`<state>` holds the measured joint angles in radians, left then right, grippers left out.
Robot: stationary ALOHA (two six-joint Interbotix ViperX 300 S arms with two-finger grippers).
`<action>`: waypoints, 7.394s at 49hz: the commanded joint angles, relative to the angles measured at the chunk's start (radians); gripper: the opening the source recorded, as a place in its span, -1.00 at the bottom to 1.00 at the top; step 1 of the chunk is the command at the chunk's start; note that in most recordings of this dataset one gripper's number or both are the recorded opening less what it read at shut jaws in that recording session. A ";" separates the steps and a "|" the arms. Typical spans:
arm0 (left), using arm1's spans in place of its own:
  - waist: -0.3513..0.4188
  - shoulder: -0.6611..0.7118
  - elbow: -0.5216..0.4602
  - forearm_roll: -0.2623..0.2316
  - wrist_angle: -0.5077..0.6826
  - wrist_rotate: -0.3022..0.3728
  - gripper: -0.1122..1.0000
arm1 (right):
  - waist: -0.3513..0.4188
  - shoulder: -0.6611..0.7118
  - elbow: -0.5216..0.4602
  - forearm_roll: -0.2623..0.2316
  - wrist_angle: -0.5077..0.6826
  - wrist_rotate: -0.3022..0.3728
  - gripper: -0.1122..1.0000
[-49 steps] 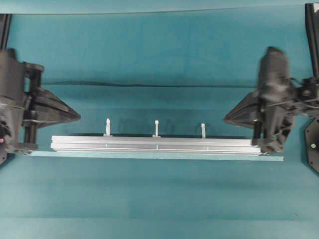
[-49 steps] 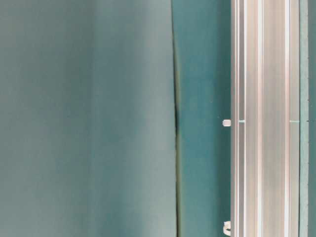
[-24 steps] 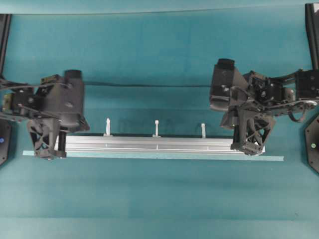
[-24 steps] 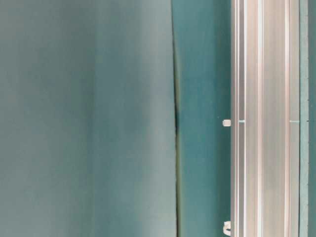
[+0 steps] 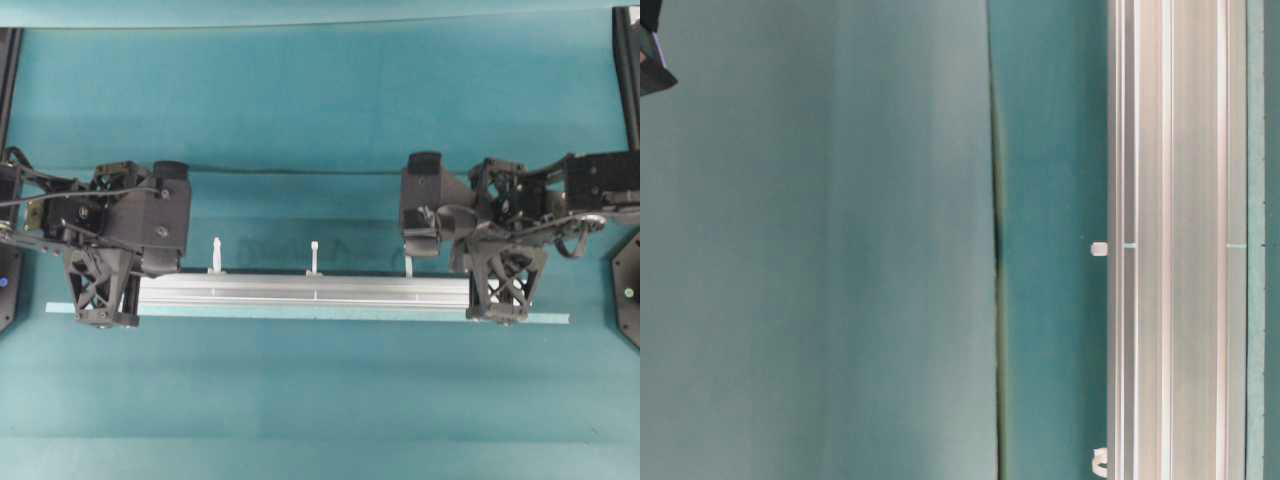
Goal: Lift the large metal rail with both hands.
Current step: 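Lower both open grippers over the rail near each end, then close both grippers on the rail, then lift the rail upward with both grippers together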
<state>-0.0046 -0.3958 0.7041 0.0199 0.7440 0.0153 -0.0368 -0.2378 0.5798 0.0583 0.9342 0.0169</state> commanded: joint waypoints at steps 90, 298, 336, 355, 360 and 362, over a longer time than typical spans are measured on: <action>0.035 0.299 0.124 0.003 -0.295 -0.048 0.97 | 0.028 0.173 0.170 -0.014 -0.354 -0.002 0.94; 0.029 -0.017 -0.704 0.003 0.620 -0.161 -0.14 | 0.080 0.112 -0.885 -0.017 0.719 0.169 -0.11; 0.026 0.002 -0.721 0.003 0.643 -0.164 -0.14 | 0.080 0.097 -0.899 -0.060 0.724 0.167 -0.11; 0.026 0.009 -0.723 0.003 0.643 -0.161 -0.14 | 0.083 0.094 -0.896 -0.060 0.726 0.166 -0.11; 0.026 0.011 -0.718 0.003 0.632 -0.155 -0.15 | 0.083 0.094 -0.890 -0.058 0.726 0.166 -0.11; 0.026 0.009 -0.709 0.003 0.626 -0.152 -0.15 | 0.083 0.095 -0.882 -0.060 0.724 0.164 -0.11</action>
<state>0.0092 -0.3896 0.0215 0.0169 1.4082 -0.1089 0.0399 -0.1396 -0.2838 0.0000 1.6751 0.1672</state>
